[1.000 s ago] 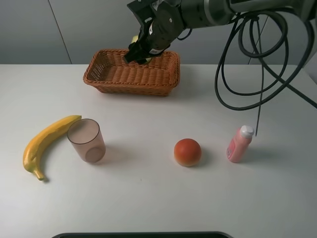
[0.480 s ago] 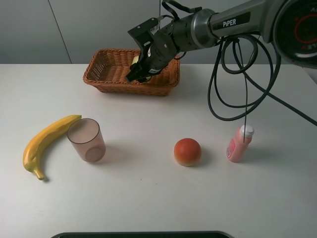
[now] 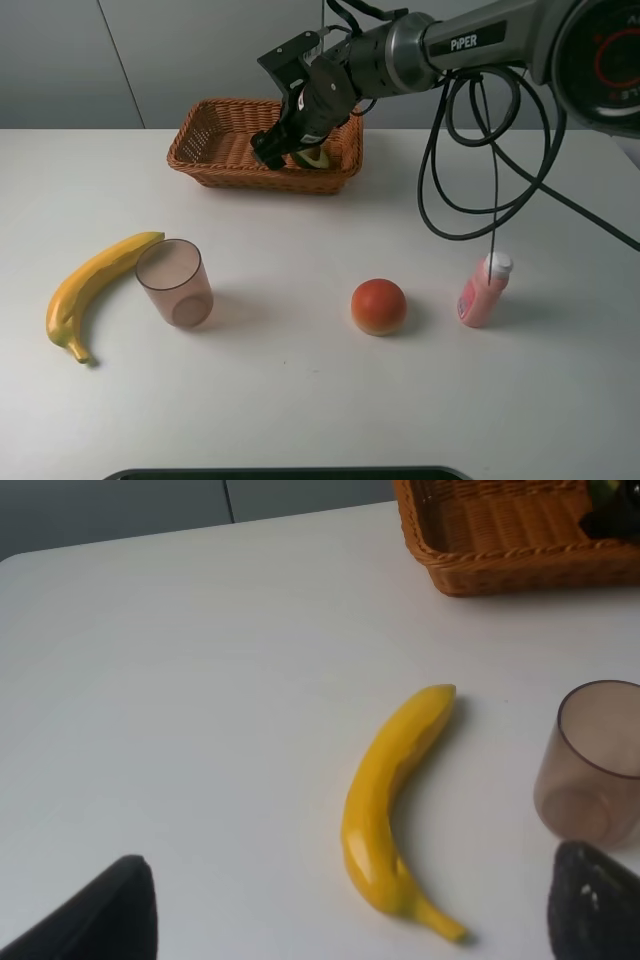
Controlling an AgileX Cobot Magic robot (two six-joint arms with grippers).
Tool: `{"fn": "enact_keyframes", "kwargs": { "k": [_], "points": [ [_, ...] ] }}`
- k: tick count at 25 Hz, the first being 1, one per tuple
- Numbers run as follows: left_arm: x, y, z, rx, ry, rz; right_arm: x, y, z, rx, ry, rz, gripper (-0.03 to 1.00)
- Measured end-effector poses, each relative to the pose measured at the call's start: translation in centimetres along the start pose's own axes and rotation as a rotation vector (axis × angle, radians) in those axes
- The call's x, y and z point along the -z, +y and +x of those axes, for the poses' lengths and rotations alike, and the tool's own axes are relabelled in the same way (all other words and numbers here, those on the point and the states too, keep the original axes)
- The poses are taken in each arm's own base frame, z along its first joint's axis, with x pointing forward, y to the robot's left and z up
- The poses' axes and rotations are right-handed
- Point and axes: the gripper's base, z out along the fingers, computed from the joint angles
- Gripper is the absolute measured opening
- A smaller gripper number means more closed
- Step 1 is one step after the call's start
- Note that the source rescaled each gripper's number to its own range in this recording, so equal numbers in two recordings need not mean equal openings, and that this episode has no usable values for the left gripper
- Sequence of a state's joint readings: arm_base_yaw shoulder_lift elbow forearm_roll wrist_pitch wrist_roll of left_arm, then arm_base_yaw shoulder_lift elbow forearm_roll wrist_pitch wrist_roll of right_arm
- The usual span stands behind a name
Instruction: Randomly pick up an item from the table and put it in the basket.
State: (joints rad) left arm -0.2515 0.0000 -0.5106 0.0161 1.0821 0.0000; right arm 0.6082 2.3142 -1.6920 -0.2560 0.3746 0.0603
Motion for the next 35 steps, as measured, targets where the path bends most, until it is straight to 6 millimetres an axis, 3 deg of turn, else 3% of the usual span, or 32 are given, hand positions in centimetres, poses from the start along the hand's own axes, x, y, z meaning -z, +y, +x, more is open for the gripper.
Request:
{"fn": "enact_keyframes", "kwargs": {
  "k": [3, 7, 12, 18, 21, 26, 30, 35],
  "points": [
    [0.0, 0.0, 0.0, 0.0, 0.0, 0.0, 1.3, -0.6, -1.1, 0.006, 0.02, 0.017, 1.0],
    [0.0, 0.0, 0.0, 0.0, 0.0, 0.0, 5.7, -1.7, -3.6, 0.047, -0.017, 0.046, 1.0],
    [0.0, 0.0, 0.0, 0.0, 0.0, 0.0, 15.3, -3.3, -6.7, 0.061, -0.091, 0.08, 1.0],
    [0.0, 0.0, 0.0, 0.0, 0.0, 0.0, 26.9, -5.4, -6.6, 0.004, -0.092, 0.115, 1.0],
    [0.0, 0.0, 0.0, 0.0, 0.0, 0.0, 31.9, -7.2, -5.2, -0.023, -0.064, 0.154, 1.0],
    [0.0, 0.0, 0.0, 0.0, 0.0, 0.0, 38.2, -10.0, -0.5, -0.099, 0.018, 0.206, 1.0],
    [0.0, 0.0, 0.0, 0.0, 0.0, 0.0, 41.1, -10.4, 4.3, -0.169, 0.044, 0.213, 1.0],
    [0.0, 0.0, 0.0, 0.0, 0.0, 0.0, 42.9, -8.2, 10.6, -0.21, 0.079, 0.218, 1.0]
  ]
}}
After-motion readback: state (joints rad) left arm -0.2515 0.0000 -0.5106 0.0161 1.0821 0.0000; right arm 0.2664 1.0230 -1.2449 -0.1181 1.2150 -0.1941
